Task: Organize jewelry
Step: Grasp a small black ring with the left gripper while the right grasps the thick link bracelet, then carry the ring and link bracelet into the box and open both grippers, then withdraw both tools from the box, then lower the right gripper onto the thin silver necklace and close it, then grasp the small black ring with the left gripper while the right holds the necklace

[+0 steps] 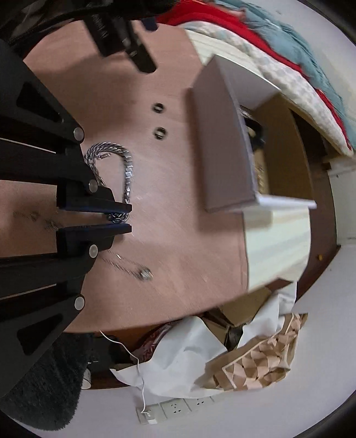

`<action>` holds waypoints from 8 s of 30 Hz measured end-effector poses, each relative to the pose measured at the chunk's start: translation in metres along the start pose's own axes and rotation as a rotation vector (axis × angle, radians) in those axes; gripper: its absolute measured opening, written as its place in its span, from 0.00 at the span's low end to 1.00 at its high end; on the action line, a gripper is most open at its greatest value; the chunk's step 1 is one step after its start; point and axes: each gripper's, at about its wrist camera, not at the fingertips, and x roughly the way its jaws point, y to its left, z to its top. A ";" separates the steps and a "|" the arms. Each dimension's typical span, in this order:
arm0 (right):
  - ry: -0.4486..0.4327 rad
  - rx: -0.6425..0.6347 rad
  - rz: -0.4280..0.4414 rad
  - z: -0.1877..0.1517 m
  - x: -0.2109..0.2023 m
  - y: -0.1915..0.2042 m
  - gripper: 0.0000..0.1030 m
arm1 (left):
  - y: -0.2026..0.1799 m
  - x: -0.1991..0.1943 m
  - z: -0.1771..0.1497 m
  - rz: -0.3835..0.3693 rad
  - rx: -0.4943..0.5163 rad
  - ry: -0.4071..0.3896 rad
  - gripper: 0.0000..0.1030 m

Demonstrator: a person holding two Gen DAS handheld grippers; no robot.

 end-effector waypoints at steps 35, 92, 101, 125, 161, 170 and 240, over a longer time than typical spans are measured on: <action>-0.125 0.037 0.169 0.020 -0.075 0.001 0.00 | 0.002 -0.044 0.020 -0.172 0.063 -0.080 0.10; -0.194 0.050 0.275 0.052 -0.083 -0.004 0.06 | 0.009 -0.072 0.049 -0.243 -0.014 -0.121 0.10; -0.254 0.017 0.322 0.122 -0.112 0.009 0.05 | 0.009 -0.080 0.101 -0.254 0.015 -0.151 0.10; -0.149 -0.080 0.039 0.142 -0.055 0.028 0.95 | 0.036 -0.055 0.113 -0.078 -0.069 -0.138 0.91; -0.338 -0.092 -0.054 0.030 -0.220 0.051 1.00 | 0.053 -0.207 0.006 0.002 -0.078 -0.377 0.92; -0.382 -0.082 -0.047 0.008 -0.250 0.054 1.00 | 0.059 -0.230 -0.014 -0.012 -0.101 -0.408 0.92; -0.115 0.254 0.102 -0.004 -0.036 -0.071 0.05 | -0.088 0.025 0.020 -0.150 0.196 0.018 0.10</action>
